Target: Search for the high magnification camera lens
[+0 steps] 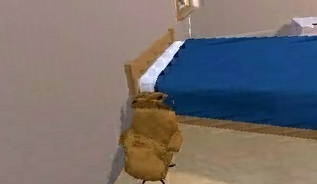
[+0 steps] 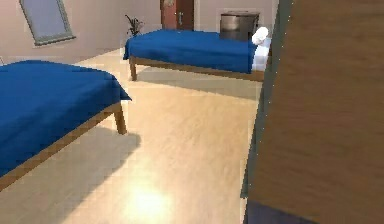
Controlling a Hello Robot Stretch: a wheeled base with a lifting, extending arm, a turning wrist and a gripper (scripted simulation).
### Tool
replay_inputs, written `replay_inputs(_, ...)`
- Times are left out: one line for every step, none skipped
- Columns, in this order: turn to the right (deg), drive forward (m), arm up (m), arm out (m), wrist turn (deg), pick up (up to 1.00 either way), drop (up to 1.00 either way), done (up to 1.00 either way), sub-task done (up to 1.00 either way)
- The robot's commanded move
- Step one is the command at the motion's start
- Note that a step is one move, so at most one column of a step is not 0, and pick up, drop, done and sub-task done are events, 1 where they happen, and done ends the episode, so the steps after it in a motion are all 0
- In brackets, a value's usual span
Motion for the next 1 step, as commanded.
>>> replay_inputs(-18.0,0.00,0.00,0.00,0.0,0.00,0.00,0.00,0.00)
